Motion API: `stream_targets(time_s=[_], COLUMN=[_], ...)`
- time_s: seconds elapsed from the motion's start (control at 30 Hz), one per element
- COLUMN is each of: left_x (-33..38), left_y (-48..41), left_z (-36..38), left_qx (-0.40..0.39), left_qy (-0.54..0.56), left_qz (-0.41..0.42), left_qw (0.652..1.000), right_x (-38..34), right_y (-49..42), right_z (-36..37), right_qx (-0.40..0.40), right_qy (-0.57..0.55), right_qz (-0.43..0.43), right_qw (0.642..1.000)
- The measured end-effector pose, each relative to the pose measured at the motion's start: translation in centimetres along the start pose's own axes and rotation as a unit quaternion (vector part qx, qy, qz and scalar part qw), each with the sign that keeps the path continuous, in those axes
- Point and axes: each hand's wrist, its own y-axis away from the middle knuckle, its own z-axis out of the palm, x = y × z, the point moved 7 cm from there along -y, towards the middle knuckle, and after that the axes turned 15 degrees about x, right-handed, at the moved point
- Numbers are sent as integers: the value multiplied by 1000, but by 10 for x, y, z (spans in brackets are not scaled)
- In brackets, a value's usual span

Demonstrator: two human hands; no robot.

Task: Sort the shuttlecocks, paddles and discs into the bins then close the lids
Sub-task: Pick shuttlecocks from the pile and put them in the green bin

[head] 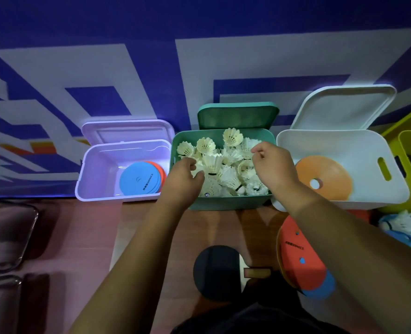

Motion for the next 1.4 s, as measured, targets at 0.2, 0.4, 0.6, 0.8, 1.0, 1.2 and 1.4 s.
stream_targets(time_s=[0.2,0.4,0.6,0.8,1.0,1.2,1.4], left_x=[40,95,146,183,199,182,168], left_y=[22,56,109,172,220,251,264], left_z=[24,63,124,195,255,304,341], left_qx=[-20,-63,-138,-242,-305,-347,-355], left_qy=[22,40,48,46,8,-55,-114], left_qz=[42,109,155,187,232,163,90], left_qw=[999,991,977,951,923,922,923], right_x=[32,84,168,241,302,336,350], right_y=[17,43,75,119,151,171,167], right_z=[-45,-95,-160,-221,-243,-233,-215], right_qx=[32,67,125,164,175,113,78], right_qy=[-44,-103,-117,-73,-62,-33,1], right_qz=[41,91,163,219,274,268,227], right_qw=[998,988,972,959,944,956,971])
